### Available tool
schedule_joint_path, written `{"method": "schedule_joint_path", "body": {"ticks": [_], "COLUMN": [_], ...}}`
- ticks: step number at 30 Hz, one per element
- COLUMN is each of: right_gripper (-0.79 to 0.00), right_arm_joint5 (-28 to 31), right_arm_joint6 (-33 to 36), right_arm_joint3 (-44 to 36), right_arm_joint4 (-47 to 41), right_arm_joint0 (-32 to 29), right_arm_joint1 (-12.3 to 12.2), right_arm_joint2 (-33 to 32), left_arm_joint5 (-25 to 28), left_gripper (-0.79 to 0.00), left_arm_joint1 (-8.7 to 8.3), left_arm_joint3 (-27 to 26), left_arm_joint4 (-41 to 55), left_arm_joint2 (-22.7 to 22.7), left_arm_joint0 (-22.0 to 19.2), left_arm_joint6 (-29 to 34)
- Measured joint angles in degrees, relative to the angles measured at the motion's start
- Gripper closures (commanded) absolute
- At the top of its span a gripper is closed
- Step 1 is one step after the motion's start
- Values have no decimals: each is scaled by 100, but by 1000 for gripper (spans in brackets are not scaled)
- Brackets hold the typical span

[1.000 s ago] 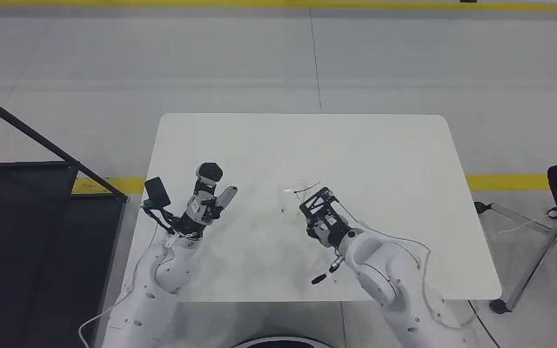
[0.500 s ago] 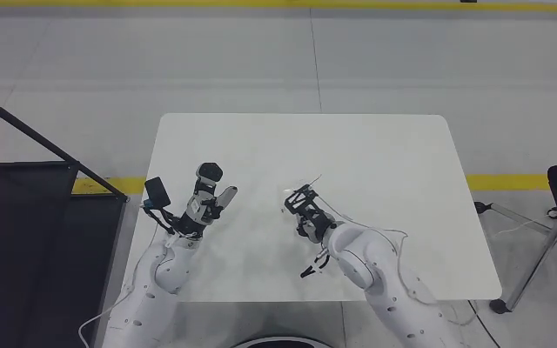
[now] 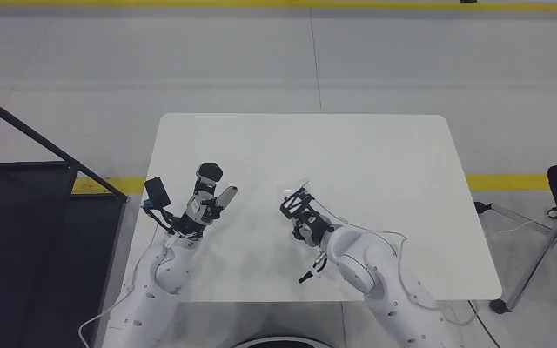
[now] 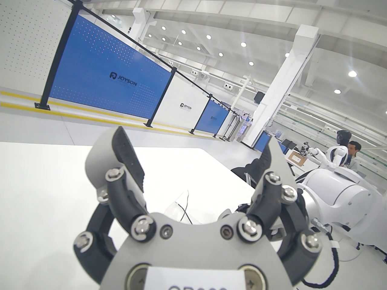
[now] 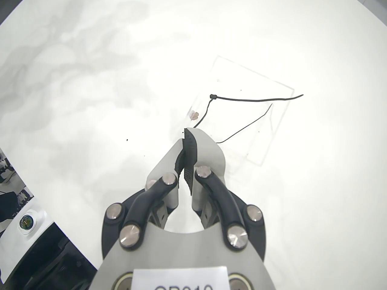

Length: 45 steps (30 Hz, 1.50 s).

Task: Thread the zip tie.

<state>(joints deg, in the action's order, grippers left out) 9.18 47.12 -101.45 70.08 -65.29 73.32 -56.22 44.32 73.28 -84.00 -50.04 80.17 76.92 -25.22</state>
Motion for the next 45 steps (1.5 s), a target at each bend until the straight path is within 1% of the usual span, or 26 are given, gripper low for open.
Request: {"method": "schedule_joint_path", "body": {"ticks": [3,5,7,13,16,19,20,22,23,24,25,26,28,31,33,34,35,39,42,45], "right_gripper": [0,-95,-145,-129,-139,-172,-203,-351,-397,-462,-548,-582,-625,-659,-720,-767,-785,-785,-785,-785], "right_arm_joint5": [6,2,-3,-8,-9,-10,-16,-29,-40,-57,-65,-66,-65,-75,-78,-81,-88,-193,-347,-360], "right_arm_joint6": [29,67,97,146,148,140,139,141,140,137,137,138,143,135,117,104,83,-227,-648,-983], "right_arm_joint3": [-35,-30,-11,53,56,48,43,23,10,-11,-27,-43,-76,-127,-171,-197,-229,-550,-872,-1190], "right_arm_joint4": [7,5,-10,-28,-21,-22,-18,-11,-14,-29,-39,-42,-41,-30,-31,-31,-33,-174,-215,-281], "right_arm_joint0": [-23,-19,-2,57,71,71,70,63,56,42,32,22,1,-34,-62,-81,-105,-342,-628,-916], "right_arm_joint1": [-2,1,6,26,34,39,39,40,40,39,39,37,34,31,26,22,17,-26,-68,-109], "right_arm_joint2": [-21,-20,-13,27,41,41,38,22,10,-8,-21,-32,-54,-83,-119,-143,-174,-518,-872,-1186], "left_arm_joint5": [0,0,0,0,0,0,0,0,0,0,0,0,0,0,0,0,0,0,0,0], "left_gripper": [-785,-785,-785,-785,-785,-785,-785,-785,-785,-785,-785,-785,-785,-785,-785,-785,-785,-785,-785,-785], "left_arm_joint1": [0,0,0,0,0,0,0,0,0,0,0,0,0,0,0,0,0,0,0,0], "left_arm_joint3": [0,0,0,0,0,0,0,0,0,0,0,0,0,0,0,0,0,0,0,0], "left_arm_joint4": [0,0,0,0,0,0,0,0,0,0,0,0,0,0,0,0,0,0,0,0], "left_arm_joint2": [0,0,0,0,0,0,0,0,0,0,0,0,0,0,0,0,0,0,0,0], "left_arm_joint0": [0,0,0,0,0,0,0,0,0,0,0,0,0,0,0,0,0,0,0,0], "left_arm_joint6": [0,0,0,0,0,0,0,0,0,0,0,0,0,0,0,0,0,0,0,0]}}
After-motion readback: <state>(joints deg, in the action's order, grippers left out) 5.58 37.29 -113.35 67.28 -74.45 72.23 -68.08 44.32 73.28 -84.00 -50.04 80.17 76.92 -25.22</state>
